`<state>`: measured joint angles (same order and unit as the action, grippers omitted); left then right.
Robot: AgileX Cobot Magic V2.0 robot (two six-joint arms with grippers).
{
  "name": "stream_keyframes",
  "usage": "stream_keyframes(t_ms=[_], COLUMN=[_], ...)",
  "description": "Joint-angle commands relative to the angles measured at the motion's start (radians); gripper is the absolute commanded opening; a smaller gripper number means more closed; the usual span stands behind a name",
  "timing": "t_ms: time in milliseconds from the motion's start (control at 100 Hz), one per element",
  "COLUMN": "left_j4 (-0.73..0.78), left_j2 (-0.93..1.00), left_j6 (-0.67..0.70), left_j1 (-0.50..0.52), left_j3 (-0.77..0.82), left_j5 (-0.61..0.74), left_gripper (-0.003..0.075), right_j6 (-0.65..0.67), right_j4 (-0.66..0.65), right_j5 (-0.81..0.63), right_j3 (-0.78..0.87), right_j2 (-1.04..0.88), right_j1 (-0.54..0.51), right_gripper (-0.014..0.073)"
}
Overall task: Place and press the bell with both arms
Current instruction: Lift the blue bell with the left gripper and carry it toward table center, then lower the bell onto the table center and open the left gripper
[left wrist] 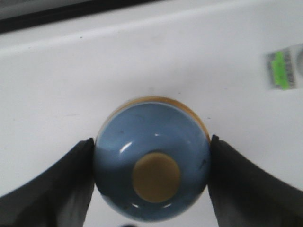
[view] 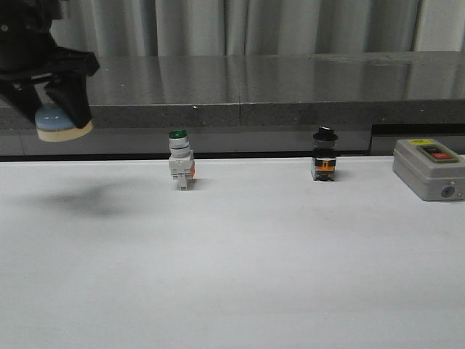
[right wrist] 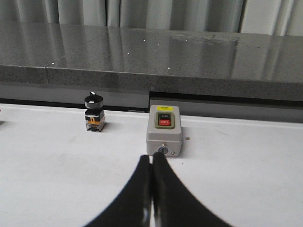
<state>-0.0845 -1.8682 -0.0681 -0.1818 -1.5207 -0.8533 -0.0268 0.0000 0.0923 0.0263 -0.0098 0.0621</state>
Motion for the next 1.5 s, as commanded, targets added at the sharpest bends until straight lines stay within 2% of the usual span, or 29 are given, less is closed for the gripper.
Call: stream_keyframes(t_ms=[0, 260, 470, 630, 940, 1260, 1310, 1360, 1490], left_j4=[-0.015, -0.015, -0.015, -0.015, -0.02, -0.056, -0.058, -0.06, -0.06], left_j2=[0.089, 0.096, 0.058, -0.003, -0.141, -0.183, -0.183, -0.183, -0.183], left_j6=[-0.011, -0.03, -0.03, -0.03, -0.03, -0.03, -0.03, -0.03, -0.03], left_j1=[-0.051, -0.241, -0.402, -0.484, -0.524, -0.53, -0.53, -0.53, -0.53], left_j3=[-0.034, -0.034, -0.034, -0.034, -0.034, -0.034, -0.034, -0.034, -0.034], left_j5=[-0.002, -0.027, 0.075, 0.123, 0.167, 0.166, 0.166, 0.163, 0.153], left_gripper=[0.0188, 0.0188, 0.0188, 0.0188, 0.0188, 0.0195, 0.0221, 0.0279, 0.0536], right_j6=[-0.006, -0.006, -0.006, -0.006, -0.006, -0.006, -0.006, -0.006, -0.006], right_j4=[-0.012, -0.012, -0.012, -0.012, -0.012, -0.012, -0.012, -0.012, -0.012], right_j5=[-0.082, -0.082, -0.082, -0.082, -0.082, -0.082, -0.082, -0.082, -0.082], right_j3=[-0.014, -0.014, -0.014, -0.014, -0.014, -0.014, -0.014, -0.014, -0.014], right_j2=[-0.018, -0.018, -0.018, -0.018, -0.018, -0.018, -0.018, -0.018, -0.018], right_j1=[-0.006, -0.006, -0.006, -0.006, -0.006, -0.006, -0.006, -0.006, -0.006], right_gripper=[-0.007, -0.007, -0.007, -0.007, -0.007, -0.007, -0.007, -0.007, -0.007])
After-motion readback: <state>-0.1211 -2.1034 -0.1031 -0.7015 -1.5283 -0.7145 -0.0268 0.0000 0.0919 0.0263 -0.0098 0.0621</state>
